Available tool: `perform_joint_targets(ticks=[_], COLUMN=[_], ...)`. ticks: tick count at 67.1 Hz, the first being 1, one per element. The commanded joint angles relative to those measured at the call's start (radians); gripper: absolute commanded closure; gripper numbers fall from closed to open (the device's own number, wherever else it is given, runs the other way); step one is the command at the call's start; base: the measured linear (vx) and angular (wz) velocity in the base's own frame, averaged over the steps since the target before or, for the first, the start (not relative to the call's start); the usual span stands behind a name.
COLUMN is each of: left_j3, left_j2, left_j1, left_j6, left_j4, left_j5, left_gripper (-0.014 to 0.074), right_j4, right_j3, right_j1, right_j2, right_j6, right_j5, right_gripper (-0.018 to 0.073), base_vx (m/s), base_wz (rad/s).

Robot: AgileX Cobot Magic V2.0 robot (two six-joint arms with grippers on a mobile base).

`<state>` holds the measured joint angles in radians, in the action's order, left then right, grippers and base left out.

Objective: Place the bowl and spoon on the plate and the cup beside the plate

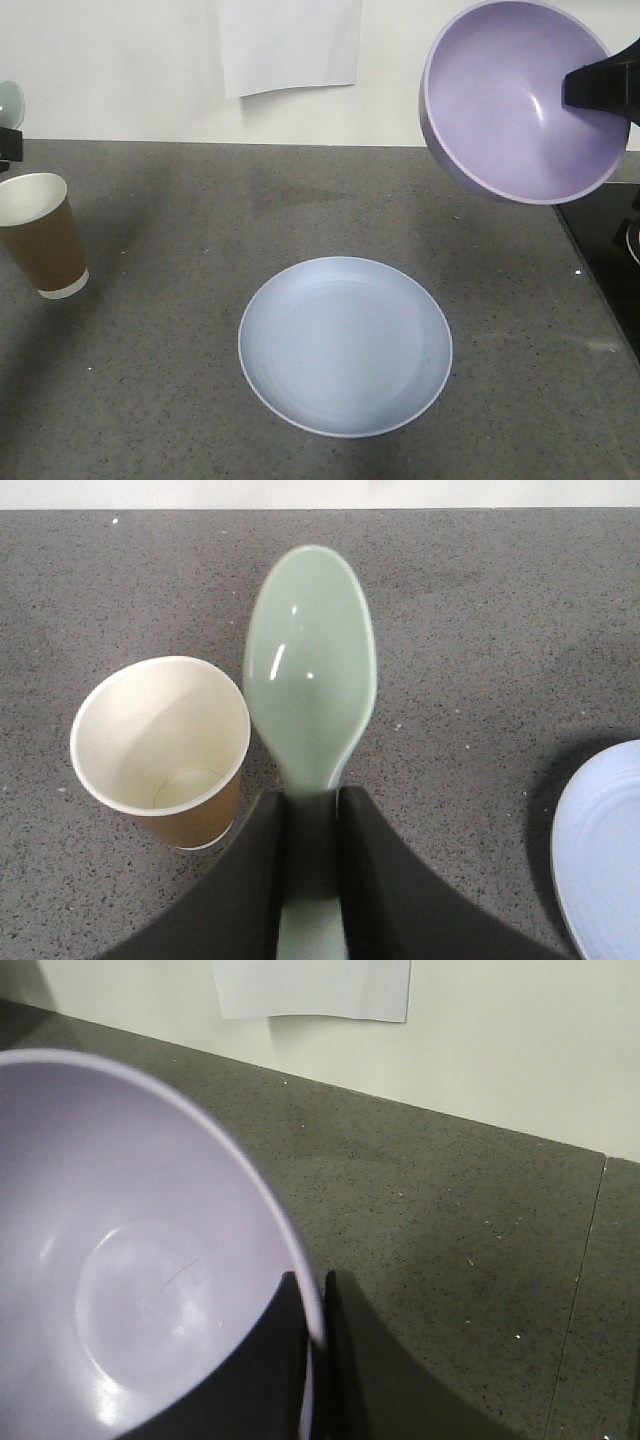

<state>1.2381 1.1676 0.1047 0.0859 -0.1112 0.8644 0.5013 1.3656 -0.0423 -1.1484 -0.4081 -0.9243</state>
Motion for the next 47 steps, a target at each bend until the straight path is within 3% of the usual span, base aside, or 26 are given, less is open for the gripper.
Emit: perform_joint_targets(ticks=[1, 47], left_j3=[0.023, 0.023], left_j2=[-0.018, -0.018], left_j1=[0.004, 0.004], left_j6=[-0.010, -0.010], left_j4=[-0.014, -0.014], left_j5=[-0.060, -0.060], left_gripper=[0.0603, 0.0603], right_j4=[0.026, 0.026], right_j3=[0.031, 0.031], right_j1=[0.006, 0.006], right_j2=[0.020, 0.020], right_j6=[-0.006, -0.006], right_j5=[0.060, 0.060], right_gripper=[0.0564, 0.0564], base_vx=[0.00, 0.00], base_wz=[0.00, 0.00])
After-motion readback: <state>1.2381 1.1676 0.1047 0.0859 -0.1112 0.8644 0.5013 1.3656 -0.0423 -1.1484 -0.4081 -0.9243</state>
